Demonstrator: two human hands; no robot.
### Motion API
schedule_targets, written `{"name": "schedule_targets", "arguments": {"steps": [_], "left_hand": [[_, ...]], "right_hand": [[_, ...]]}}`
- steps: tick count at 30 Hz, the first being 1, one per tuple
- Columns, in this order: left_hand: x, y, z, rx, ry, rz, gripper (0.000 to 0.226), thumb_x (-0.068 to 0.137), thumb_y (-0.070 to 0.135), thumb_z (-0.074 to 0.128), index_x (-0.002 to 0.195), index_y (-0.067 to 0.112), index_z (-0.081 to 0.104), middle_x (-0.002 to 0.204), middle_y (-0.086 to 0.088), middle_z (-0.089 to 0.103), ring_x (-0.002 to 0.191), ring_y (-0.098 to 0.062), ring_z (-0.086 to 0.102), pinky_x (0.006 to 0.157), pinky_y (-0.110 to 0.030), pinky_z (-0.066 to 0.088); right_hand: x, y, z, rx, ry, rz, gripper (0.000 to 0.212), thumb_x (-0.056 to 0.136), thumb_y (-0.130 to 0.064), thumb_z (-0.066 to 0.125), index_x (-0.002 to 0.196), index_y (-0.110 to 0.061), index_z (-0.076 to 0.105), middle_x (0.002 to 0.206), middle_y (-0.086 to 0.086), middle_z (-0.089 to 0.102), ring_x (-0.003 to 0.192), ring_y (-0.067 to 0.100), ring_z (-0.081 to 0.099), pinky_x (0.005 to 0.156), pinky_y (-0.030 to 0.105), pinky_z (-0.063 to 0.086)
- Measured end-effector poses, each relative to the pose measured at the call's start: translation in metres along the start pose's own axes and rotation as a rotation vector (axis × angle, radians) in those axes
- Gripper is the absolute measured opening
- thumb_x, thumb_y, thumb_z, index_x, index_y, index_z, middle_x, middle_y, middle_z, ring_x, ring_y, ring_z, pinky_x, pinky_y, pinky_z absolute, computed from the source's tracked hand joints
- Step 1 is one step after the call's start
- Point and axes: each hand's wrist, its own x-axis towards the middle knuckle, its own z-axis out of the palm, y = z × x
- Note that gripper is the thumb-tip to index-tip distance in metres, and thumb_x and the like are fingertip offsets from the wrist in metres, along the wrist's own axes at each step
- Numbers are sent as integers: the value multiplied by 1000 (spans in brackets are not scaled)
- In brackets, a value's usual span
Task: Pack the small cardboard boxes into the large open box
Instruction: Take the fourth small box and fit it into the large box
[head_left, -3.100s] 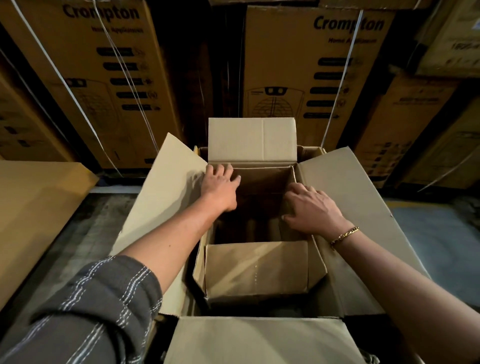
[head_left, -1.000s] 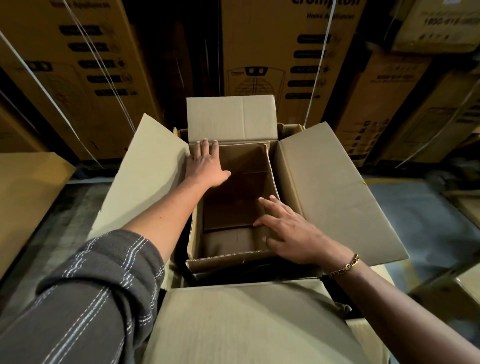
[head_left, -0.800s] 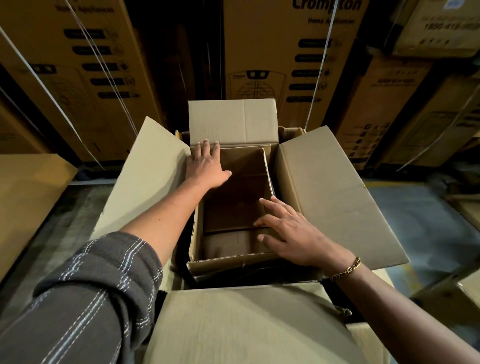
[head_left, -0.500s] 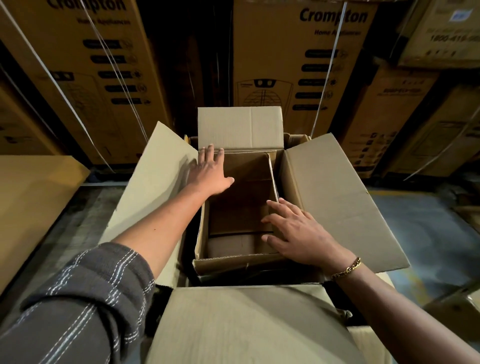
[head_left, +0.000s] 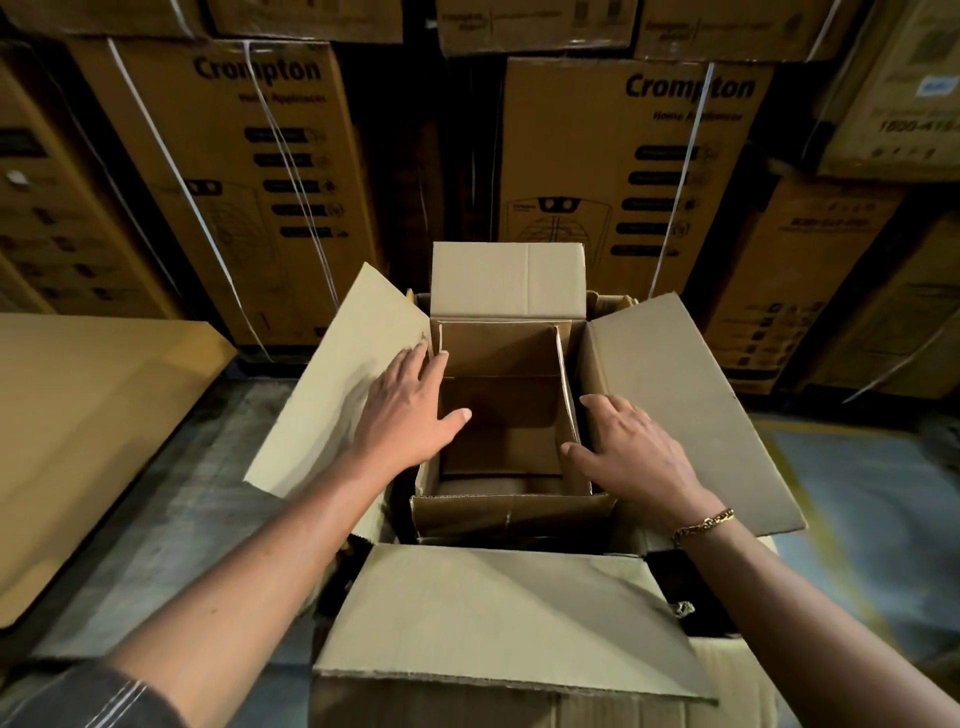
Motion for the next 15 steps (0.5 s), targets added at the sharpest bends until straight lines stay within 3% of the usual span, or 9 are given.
{"name": "schedule_targets", "arguments": {"steps": [5,7,11,15], "left_hand": [[-32,-1,-11,-24,-6,26,82,97,57,50,162,24,11,170,-5,2,156,-24,3,123,-44,9],[-41,2,-16,-13,1,46,79,98,55,49,161,24,12,170,-5,2,156,-23,4,123,-43,10],[-52,8,-18,-6,-66,47,74,100,53,48,160,25,16,170,-3,3,155,-24,10,122,-45,18],[-55,9,-14,-38,-136,25,74,100,55,47,160,26,17,170,-2,6,154,-25,17,119,-46,27]], "right_hand": [[0,1,0,2,-83,-11,77,96,-54,55,158,-20,26,162,3,32,146,24,34,113,44,37],[0,-1,-1,-13,-80,1,73,96,-52,55,156,-20,28,158,5,38,142,27,39,109,46,42],[4,-5,-1,-55,-107,83,60,96,-48,57,145,-20,37,131,9,63,118,30,61,93,46,53],[2,-1,5,-94,-102,128,31,90,-37,55,115,-20,57,109,8,69,93,29,63,79,39,54]]}}
